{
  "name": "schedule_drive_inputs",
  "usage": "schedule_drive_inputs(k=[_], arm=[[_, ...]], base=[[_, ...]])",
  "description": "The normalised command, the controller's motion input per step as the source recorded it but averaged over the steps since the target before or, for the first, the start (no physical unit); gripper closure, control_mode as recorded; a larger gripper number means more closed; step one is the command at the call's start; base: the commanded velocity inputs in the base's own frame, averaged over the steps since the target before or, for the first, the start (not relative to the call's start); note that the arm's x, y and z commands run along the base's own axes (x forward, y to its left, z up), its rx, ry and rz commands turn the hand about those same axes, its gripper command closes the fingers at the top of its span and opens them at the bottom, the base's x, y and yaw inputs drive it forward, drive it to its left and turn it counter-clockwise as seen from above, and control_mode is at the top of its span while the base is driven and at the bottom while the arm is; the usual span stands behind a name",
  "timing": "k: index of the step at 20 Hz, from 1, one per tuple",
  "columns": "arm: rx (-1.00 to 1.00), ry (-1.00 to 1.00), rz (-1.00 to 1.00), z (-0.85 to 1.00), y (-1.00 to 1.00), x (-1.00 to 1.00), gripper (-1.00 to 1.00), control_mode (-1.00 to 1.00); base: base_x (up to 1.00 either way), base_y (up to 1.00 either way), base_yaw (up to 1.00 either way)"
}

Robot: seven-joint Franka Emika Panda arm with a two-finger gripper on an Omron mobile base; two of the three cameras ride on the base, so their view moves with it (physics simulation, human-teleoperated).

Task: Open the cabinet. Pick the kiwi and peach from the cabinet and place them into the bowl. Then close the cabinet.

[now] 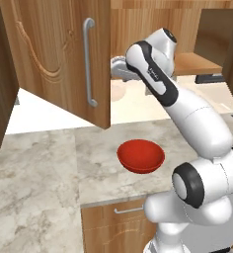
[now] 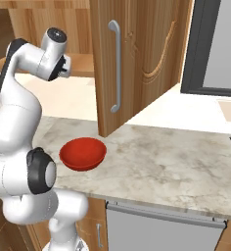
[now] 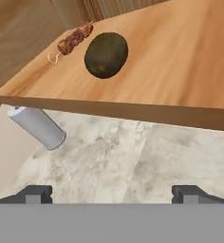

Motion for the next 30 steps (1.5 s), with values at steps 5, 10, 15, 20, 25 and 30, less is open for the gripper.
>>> schedule_drive_inputs(k=[5,10,15,20,25,30], arm=[[-0.03,0.08,-0.2,0.0,-0.44,0.32,-1.0,-1.0],[-0.05,0.01,-0.21,0.0,-0.41,0.1,-1.0,-1.0],[-0.08,0.0,-0.24,-0.06,-0.36,0.0,-1.0,-1.0],[-0.09,0.0,-0.24,-0.13,-0.36,0.01,-1.0,-1.0],[-0.07,0.0,-0.23,-0.03,-0.4,0.15,-1.0,-1.0],[-0.06,0.02,-0.2,0.0,-0.42,0.17,-1.0,-1.0]], base=[[0.0,0.0,0.0],[0.0,0.0,0.0],[0.0,0.0,0.0],[0.0,0.0,0.0],[0.0,0.0,0.0],[0.0,0.0,0.0]])
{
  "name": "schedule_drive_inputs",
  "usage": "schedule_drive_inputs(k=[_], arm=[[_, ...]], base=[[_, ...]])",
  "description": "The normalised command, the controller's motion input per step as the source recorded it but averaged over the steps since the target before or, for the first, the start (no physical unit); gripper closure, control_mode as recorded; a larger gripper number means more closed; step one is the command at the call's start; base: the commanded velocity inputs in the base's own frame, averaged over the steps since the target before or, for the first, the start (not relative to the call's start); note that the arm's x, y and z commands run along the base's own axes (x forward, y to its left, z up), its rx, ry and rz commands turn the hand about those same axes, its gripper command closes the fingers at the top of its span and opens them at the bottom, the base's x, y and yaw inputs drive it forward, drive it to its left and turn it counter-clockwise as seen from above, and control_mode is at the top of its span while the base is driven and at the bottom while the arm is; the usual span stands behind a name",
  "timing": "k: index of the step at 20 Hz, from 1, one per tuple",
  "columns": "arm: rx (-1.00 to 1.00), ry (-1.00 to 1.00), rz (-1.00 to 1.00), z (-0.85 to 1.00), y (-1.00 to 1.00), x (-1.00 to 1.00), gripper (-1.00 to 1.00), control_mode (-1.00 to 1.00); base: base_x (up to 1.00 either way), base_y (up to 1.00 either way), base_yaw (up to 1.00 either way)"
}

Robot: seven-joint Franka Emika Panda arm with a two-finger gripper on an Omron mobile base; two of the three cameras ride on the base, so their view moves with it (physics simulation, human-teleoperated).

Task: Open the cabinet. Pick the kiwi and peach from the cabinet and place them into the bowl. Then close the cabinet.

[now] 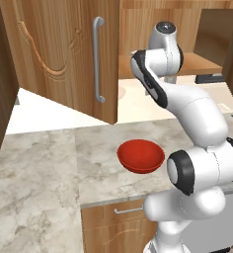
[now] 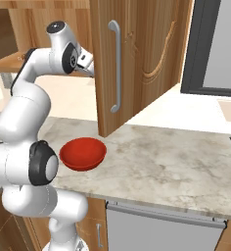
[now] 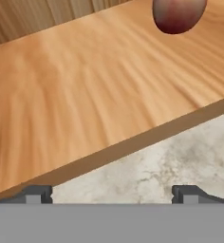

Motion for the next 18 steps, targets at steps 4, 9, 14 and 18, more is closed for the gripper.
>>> schedule_drive_inputs(k=[4,9,14,18], arm=[[-0.05,0.0,-0.13,0.0,-0.42,0.02,-1.0,-1.0],[-0.03,0.0,-0.07,-0.02,-0.39,0.12,-1.0,-1.0],[-0.02,0.0,0.0,0.0,-0.21,0.24,-1.0,-1.0],[-0.11,0.0,0.0,0.0,-0.16,0.1,-1.0,-1.0]], base=[[0.0,0.0,0.0],[0.0,0.0,0.0],[0.0,0.0,0.0],[0.0,0.0,0.0]])
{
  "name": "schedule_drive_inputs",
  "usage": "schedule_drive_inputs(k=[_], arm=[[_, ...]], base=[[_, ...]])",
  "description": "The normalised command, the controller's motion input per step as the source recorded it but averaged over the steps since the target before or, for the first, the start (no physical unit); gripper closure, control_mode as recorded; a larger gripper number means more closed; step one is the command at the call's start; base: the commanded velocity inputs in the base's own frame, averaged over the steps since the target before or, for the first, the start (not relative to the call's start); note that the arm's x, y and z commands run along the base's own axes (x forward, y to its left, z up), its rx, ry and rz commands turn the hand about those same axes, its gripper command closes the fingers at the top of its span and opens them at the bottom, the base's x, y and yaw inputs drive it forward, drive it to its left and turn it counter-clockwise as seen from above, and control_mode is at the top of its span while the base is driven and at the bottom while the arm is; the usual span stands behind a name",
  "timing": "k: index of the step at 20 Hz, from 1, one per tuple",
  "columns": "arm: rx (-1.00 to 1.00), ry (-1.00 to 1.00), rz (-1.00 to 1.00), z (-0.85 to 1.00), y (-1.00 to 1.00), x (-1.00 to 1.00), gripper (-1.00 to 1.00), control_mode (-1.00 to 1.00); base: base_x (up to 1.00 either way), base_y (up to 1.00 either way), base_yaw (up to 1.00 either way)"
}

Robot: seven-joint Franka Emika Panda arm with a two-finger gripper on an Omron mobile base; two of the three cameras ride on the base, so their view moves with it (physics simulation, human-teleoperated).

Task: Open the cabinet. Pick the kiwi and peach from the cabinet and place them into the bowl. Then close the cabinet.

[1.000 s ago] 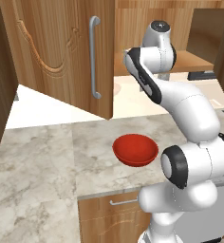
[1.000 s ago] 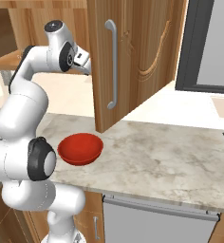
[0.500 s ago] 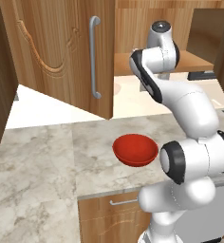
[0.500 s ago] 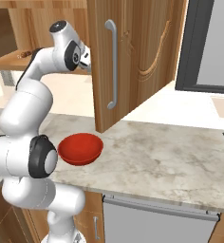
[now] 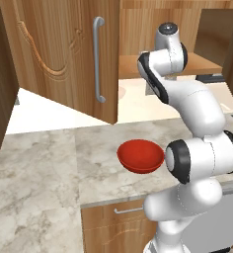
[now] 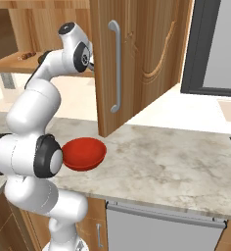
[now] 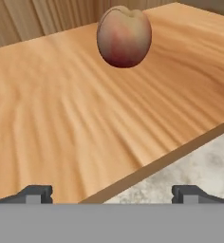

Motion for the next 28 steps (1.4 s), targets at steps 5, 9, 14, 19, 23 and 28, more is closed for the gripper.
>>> schedule_drive_inputs(k=[5,9,14,19,23,28], arm=[[-0.12,-0.05,0.0,0.0,-0.15,0.0,-1.0,-1.0],[-0.07,-0.1,0.0,0.0,-0.13,0.0,-1.0,-1.0],[-0.02,-0.06,0.0,0.0,-0.23,0.0,-1.0,-1.0],[-0.01,-0.03,0.0,0.0,-0.25,0.02,-1.0,-1.0],[-0.01,-0.01,0.0,0.06,-0.16,0.17,-1.0,-1.0],[-0.03,0.0,0.0,0.17,-0.1,0.24,-1.0,-1.0]], base=[[0.0,0.0,0.0],[0.0,0.0,0.0],[0.0,0.0,0.0],[0.0,0.0,0.0],[0.0,0.0,0.0],[0.0,0.0,0.0]])
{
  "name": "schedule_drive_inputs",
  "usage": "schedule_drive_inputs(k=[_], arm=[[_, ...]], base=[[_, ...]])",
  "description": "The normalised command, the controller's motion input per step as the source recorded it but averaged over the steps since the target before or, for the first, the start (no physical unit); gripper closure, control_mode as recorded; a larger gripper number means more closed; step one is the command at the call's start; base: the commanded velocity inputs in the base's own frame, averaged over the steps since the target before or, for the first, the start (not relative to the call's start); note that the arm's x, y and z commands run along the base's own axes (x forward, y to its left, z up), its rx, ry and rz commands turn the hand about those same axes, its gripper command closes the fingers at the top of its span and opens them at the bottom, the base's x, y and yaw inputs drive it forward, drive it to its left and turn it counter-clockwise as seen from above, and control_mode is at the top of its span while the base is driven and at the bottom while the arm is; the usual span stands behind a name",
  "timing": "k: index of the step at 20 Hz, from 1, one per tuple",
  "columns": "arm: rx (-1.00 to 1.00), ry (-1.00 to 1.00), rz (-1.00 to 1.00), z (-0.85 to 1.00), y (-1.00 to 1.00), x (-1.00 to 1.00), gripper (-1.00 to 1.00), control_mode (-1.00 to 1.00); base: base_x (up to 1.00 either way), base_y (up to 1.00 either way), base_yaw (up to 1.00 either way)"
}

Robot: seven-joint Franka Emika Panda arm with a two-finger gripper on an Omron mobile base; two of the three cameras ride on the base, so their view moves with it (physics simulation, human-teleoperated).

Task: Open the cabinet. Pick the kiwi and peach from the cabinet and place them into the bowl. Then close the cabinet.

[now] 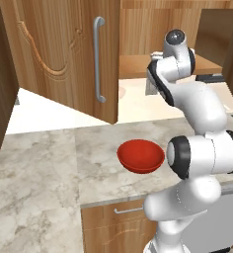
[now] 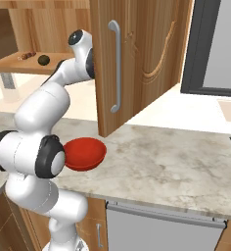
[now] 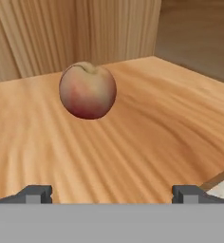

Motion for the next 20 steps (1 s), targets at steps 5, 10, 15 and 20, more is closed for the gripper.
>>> schedule_drive_inputs(k=[5,10,15,20], arm=[[-0.04,0.0,0.0,0.25,-0.07,0.22,-1.0,-1.0],[-0.04,0.0,0.0,0.11,-0.06,0.22,-1.0,-1.0],[-0.01,0.0,0.0,0.0,-0.1,0.27,-1.0,-1.0],[0.0,0.0,0.0,0.0,-0.09,0.37,-1.0,-1.0]], base=[[0.0,0.0,0.0],[0.0,0.0,0.0],[0.0,0.0,0.0],[0.0,0.0,0.0]])
